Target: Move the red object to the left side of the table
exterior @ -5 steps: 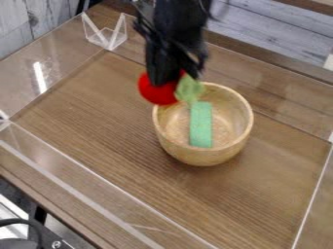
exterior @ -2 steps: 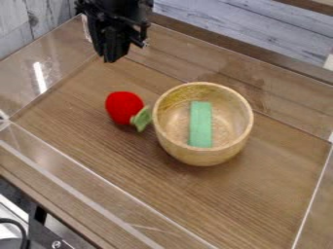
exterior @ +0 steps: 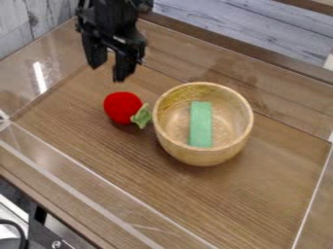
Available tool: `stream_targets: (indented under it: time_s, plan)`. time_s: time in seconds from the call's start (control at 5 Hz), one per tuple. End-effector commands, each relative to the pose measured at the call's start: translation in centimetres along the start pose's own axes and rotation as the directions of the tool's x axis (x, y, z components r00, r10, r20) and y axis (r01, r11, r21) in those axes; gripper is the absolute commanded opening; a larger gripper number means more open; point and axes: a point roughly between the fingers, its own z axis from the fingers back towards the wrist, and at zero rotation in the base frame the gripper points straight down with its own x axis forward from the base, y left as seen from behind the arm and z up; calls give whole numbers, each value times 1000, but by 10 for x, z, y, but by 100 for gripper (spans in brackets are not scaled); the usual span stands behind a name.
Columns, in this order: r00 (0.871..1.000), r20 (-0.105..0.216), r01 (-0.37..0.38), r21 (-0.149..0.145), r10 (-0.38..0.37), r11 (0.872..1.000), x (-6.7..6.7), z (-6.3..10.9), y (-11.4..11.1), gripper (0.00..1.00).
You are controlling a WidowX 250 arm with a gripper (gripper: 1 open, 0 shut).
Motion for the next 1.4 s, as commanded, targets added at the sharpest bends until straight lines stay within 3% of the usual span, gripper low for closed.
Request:
stream_targets:
  time_s: [0.0,0.2,0.6,1.2]
  plan:
    - [994,4,-110,0,110,994,1,-2,-3,100]
    - [977,-32,-213,-9,213,977,0,-10,-9,100]
    - [966,-79,-247,-10,246,969,-11,-22,-5,100]
    - [921,-140,-368,-11,363,930,-3,-53,-15,100]
